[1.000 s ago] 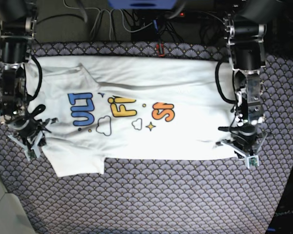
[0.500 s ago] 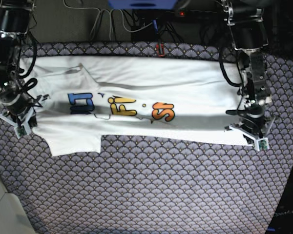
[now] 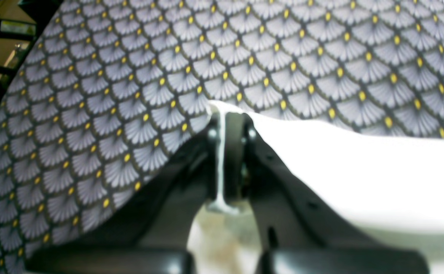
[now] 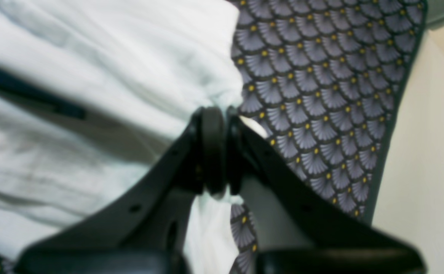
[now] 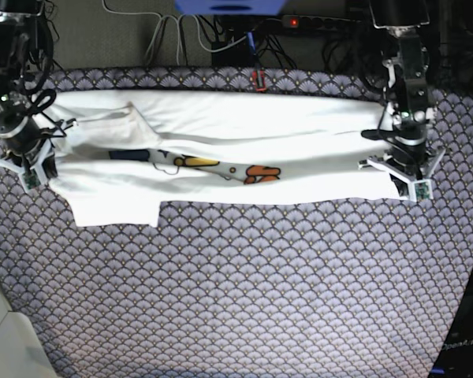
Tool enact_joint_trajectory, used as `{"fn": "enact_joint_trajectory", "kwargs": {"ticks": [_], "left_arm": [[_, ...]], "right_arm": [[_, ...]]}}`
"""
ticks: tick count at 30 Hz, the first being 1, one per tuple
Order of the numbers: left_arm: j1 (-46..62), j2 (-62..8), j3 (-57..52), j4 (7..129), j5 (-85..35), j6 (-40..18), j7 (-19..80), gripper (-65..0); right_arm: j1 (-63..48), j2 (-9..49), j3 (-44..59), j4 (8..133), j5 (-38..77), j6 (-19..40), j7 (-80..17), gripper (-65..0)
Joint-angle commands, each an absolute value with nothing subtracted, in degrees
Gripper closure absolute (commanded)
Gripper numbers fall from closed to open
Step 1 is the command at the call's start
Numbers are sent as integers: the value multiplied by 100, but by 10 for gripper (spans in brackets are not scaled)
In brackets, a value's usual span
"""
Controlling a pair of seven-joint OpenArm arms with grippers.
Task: Fold the T-shirt properly
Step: 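Lift that edge and fold it over onto the first fold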
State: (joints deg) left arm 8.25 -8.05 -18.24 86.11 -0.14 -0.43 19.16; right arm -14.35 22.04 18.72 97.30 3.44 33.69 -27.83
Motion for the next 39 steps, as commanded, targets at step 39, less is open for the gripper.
{"fn": "enact_joint_trajectory", "kwargs": {"ticks": [39], "left_arm": [[1446, -1095, -2229, 8620, -13, -40, 1745, -82]], "right_arm": [[-2519, 2299, 2237, 10185, 409, 4000, -2659, 0]]}}
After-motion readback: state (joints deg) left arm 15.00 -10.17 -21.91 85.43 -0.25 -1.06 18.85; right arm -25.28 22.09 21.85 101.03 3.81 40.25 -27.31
